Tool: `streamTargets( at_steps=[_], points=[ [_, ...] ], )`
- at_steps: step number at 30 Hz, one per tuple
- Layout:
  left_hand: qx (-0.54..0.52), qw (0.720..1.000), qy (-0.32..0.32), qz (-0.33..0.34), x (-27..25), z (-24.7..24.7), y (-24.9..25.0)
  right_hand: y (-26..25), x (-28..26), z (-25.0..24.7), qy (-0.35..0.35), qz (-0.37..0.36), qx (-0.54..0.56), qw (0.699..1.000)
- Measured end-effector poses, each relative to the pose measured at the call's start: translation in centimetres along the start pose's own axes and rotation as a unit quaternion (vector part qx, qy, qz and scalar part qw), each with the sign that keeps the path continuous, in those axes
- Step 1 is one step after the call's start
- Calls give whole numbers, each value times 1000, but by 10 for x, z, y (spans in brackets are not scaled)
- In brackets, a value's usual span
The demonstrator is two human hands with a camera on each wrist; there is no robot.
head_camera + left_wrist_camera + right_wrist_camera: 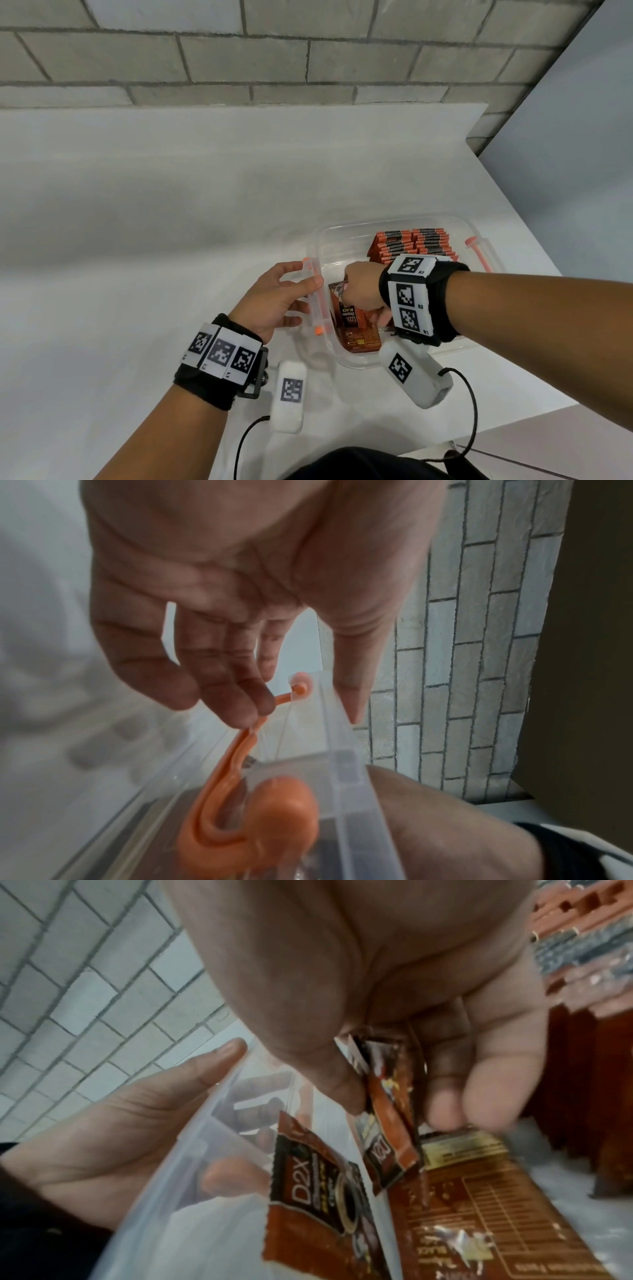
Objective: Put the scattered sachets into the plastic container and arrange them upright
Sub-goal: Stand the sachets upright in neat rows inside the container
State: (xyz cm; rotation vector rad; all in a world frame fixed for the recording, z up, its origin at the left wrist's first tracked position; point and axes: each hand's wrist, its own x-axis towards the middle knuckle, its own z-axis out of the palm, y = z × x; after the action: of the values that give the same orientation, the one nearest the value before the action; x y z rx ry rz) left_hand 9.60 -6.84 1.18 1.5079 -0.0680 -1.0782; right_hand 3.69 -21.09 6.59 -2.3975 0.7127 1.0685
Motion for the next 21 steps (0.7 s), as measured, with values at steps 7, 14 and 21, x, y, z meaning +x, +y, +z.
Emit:
streamTargets(
  at_steps=[7, 14, 21],
  points=[
    [-4, 1000, -1, -1, 3, -1, -2, 0, -6, 8, -141, 26, 109, 984],
    [5, 1000, 0, -4, 1, 0, -3, 13, -13, -8, -216, 7, 200, 956],
    [6, 1000, 0, -5, 1, -1, -4, 13, -8, 8, -192, -16, 200, 961]
  ],
)
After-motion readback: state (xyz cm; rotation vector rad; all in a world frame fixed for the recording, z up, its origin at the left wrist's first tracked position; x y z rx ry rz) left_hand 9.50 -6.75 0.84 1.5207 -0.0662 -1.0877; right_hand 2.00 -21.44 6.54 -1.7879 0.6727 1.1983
